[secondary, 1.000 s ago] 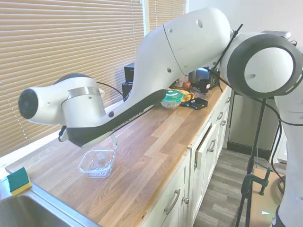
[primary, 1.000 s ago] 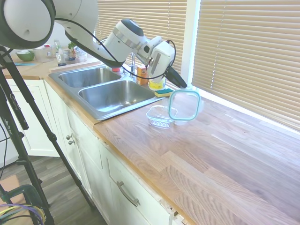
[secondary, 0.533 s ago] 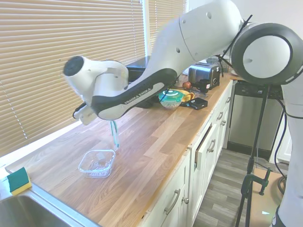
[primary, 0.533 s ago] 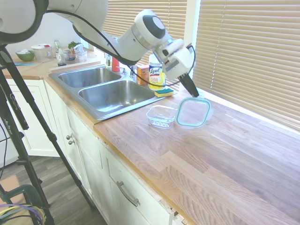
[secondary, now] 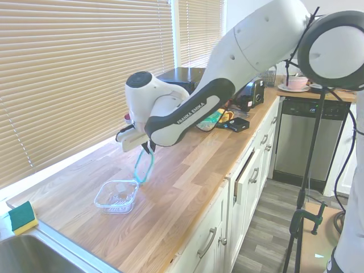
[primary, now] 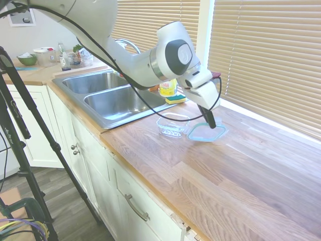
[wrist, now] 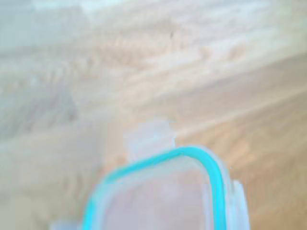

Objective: Uncover the lid of the food container

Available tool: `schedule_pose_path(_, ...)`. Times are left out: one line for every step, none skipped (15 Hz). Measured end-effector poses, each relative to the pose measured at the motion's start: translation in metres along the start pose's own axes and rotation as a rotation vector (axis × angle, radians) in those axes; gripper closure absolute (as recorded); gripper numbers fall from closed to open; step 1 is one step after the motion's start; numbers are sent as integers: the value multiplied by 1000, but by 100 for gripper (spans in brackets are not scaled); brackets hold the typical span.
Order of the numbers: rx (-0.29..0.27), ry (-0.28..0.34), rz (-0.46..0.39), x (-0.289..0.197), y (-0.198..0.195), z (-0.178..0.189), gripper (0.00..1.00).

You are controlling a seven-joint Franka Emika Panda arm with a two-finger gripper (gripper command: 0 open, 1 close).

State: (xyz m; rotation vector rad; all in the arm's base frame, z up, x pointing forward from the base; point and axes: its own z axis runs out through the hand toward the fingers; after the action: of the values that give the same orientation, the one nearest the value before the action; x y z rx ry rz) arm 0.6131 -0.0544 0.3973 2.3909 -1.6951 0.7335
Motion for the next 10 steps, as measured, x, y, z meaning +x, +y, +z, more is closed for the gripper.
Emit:
schedule_pose_path(-8, -1, -9, 0, 9, 4, 100)
schedule_pose_path(-15, 3, -16, 2, 19, 10, 100)
schedule_pose_path(-24, 7, -27, 4, 28, 18, 100)
schedule_pose_path(-36, 10, -39, 4, 36, 26, 100)
schedule_pose_path(-48, 12, -55, 1, 44, 34, 100)
schedule_pose_path(-56, 9, -71, -4, 50, 40, 100)
schedule_pose_path(-58, 7, -81, -8, 53, 45, 100)
schedule_pose_path(-55, 4, -83, -9, 54, 46, 100)
schedule_pose_path(-48, 5, -81, -8, 53, 45, 0)
schedule_pose_path(-45, 7, -78, -7, 53, 45, 0)
